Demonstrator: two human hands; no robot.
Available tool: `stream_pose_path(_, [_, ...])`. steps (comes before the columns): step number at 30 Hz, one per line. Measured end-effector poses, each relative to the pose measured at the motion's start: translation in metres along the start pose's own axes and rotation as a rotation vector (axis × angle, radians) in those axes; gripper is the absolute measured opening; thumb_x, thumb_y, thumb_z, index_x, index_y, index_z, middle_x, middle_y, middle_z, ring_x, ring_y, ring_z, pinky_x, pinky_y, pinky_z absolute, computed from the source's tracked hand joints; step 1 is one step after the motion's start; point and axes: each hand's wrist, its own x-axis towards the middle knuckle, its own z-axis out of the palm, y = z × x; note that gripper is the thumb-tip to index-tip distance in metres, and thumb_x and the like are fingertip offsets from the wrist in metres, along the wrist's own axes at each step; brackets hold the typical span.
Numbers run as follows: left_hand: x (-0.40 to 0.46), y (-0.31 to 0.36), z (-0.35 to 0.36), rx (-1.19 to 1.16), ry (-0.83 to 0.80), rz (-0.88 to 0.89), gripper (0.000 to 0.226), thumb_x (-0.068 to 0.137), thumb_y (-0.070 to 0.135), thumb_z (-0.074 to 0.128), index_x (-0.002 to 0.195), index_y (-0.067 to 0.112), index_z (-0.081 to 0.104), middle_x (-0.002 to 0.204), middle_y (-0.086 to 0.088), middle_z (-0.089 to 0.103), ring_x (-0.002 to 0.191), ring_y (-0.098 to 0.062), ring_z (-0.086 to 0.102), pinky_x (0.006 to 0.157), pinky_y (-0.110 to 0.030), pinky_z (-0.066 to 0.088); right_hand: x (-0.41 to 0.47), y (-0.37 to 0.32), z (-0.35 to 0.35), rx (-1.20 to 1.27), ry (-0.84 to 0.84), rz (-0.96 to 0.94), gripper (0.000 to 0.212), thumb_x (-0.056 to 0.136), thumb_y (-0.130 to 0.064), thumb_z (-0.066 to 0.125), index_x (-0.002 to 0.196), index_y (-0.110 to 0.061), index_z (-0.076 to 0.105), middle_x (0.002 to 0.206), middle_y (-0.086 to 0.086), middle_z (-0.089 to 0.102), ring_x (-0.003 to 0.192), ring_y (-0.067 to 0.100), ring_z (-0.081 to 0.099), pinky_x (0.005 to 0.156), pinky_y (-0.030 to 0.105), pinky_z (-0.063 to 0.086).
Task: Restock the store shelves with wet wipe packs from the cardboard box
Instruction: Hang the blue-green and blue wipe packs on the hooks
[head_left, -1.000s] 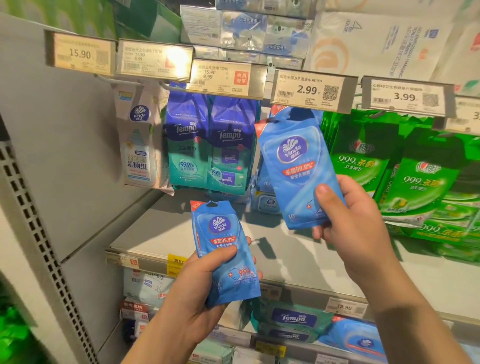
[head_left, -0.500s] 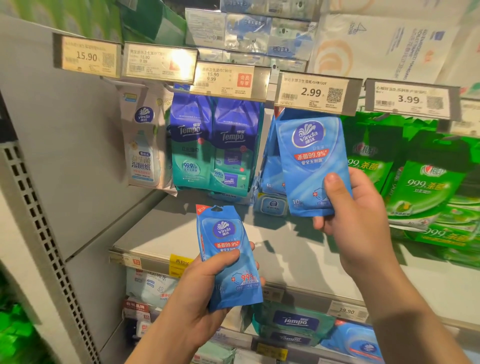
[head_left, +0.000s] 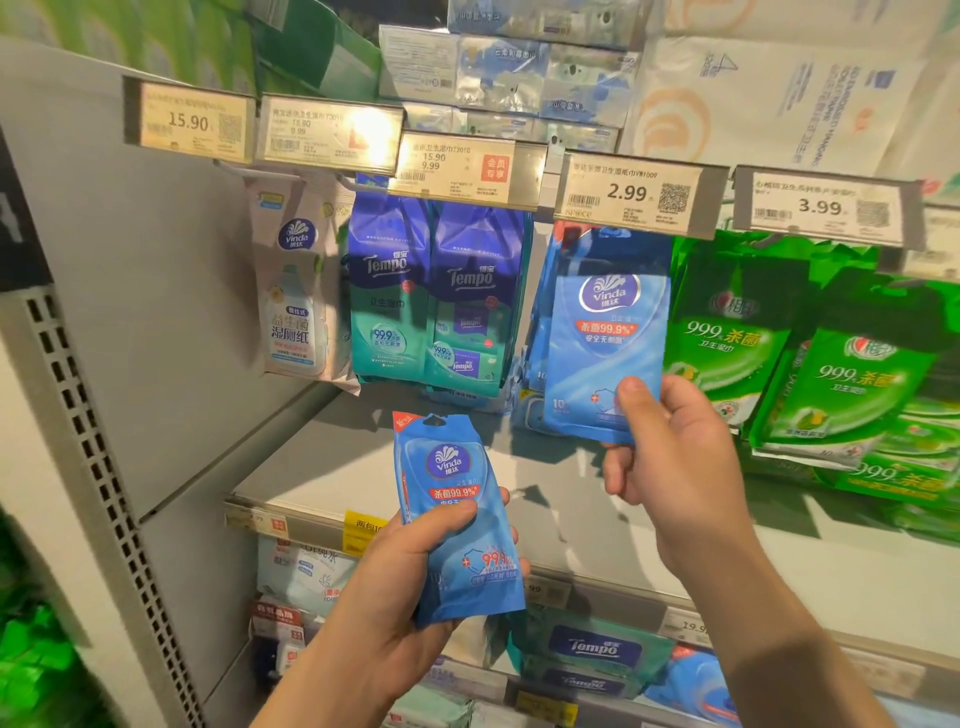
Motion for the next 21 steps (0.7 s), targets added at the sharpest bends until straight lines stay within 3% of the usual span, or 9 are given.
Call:
stream_pose_path(3, [-0.003,0.002,0.000,-0.060,-0.003,-0.020,0.029,0.093,0.010,0.058,0.119,0.005,0.070,0.113,-0.021,0.074,0.079,-0.035,0.071,0.106,-0.065,0.045,0.000,0.011,0.004,-0.054,-0.027,0.019,0.015,0.105,-0.030,0.055,0.097,-0.019,0.062,0.067,0.007,0.061,0.039,0.022,0.045,0.041,0.024,0.034])
stream_pose_path(7, [-0.005,0.007,-0.001,-0.115,-0.034,-0.025,0.031,0.091,0.010,0.051,0.116,0.006,0.069,0.113,-0.021,0.074,0.077,-0.035,0.072,0.093,-0.059,0.054,0.004,0.017,0.009,-0.093,-0.049,0.019,0.020,0.105,-0.037,0.053,0.098,-0.021,0.062,0.066,0.008,0.063,0.043,0.024,0.051,0.048,0.028,0.036])
stream_pose_path(11, [-0.005,0.010,-0.002,-0.109,-0.067,-0.019,0.036,0.089,0.005,0.049,0.121,0.006,0.066,0.116,-0.020,0.074,0.084,-0.036,0.072,0.081,-0.057,0.061,0.009,0.015,0.015,-0.080,-0.042,0.035,0.020,0.105,-0.037,0.052,0.099,-0.023,0.064,0.067,0.008,0.065,0.045,0.024,0.052,0.044,0.024,0.036])
stream_pose_path(15, [-0.004,0.011,-0.003,-0.104,-0.089,0.002,0.037,0.092,0.002,0.046,0.124,0.004,0.065,0.118,-0.021,0.073,0.088,-0.037,0.072,0.082,-0.059,0.060,0.012,0.018,0.017,-0.086,-0.028,0.046,0.021,0.105,-0.038,0.052,0.100,-0.021,0.063,0.067,0.007,0.065,0.045,0.024,0.054,0.045,0.025,0.036])
stream_pose_path(21, [-0.007,0.012,-0.006,-0.112,-0.159,0.026,0.049,0.078,0.005,0.055,0.126,0.002,0.064,0.120,-0.024,0.071,0.093,-0.040,0.072,0.076,-0.058,0.062,0.011,0.021,0.011,-0.050,-0.002,0.107,0.026,0.106,-0.037,0.050,0.098,-0.015,0.060,0.063,0.005,0.062,0.042,0.022,0.052,0.039,0.024,0.033])
